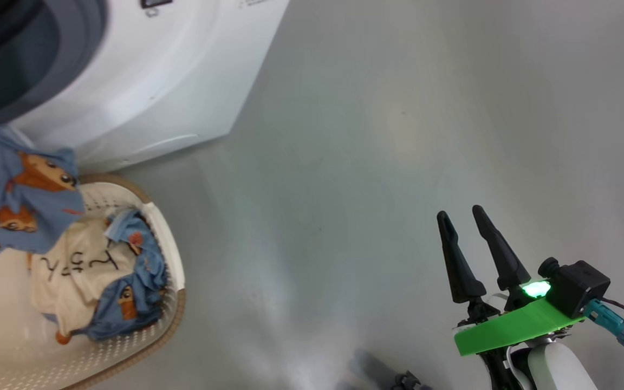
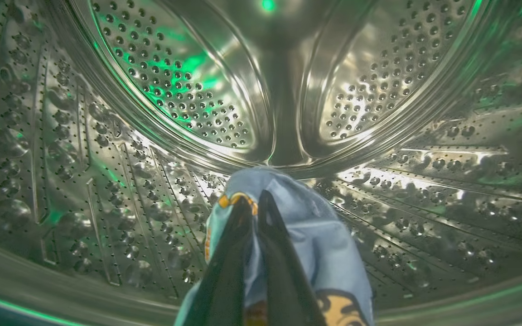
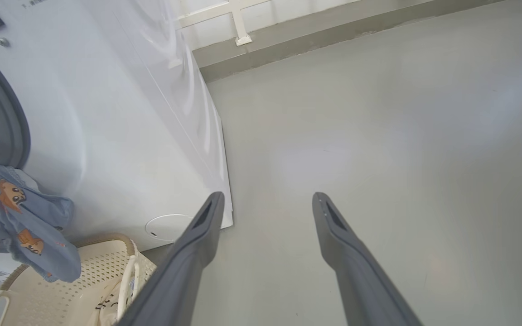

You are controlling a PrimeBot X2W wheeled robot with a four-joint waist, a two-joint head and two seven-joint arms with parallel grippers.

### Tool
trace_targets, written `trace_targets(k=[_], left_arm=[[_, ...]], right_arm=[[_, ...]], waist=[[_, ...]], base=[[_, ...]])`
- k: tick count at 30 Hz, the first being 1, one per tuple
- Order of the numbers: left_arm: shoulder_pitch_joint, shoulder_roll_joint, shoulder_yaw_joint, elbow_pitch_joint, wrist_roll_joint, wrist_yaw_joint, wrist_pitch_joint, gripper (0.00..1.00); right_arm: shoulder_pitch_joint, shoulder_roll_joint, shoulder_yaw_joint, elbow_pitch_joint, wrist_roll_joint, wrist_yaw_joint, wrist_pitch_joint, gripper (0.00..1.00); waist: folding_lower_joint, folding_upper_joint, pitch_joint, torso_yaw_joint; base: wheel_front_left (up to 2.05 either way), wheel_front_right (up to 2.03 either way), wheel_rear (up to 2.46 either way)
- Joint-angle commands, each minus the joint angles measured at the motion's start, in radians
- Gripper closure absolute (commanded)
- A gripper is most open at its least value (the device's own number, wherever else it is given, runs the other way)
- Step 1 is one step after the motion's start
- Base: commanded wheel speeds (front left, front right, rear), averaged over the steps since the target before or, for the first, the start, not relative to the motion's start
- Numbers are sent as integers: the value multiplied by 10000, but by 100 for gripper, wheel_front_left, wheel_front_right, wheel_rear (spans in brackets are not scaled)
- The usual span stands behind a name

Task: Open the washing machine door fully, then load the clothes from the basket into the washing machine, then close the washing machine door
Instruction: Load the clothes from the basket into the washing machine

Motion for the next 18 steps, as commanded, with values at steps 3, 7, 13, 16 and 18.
trace_targets(k=[3, 7, 13, 16, 18], left_arm=[[-820, 778, 6, 286, 270, -68, -62, 100], [-1406, 991, -133, 839, 398, -141, -217, 100], [-2452, 1302, -240, 1673, 574, -68, -875, 100], [-2587, 1413, -546, 2388, 797, -159, -585, 100], [-2591, 1461, -624, 2591, 871, -148, -557, 100]], right_arm=[[27, -109, 271, -143, -76, 16, -74, 0], [62, -109, 303, -152, -108, 16, -74, 0], [74, -109, 558, -68, -184, 16, -74, 0], [127, -109, 575, -42, -207, 16, -74, 0], [154, -109, 590, -28, -217, 16, -74, 0]], waist=[[-2, -1, 321, -274], [-2, -1, 321, -302], [-2, -1, 167, -402], [-2, -1, 68, -407], [-2, -1, 26, -412]], base=[[0, 0, 0], [0, 0, 0], [0, 0, 0], [0, 0, 0], [0, 0, 0]])
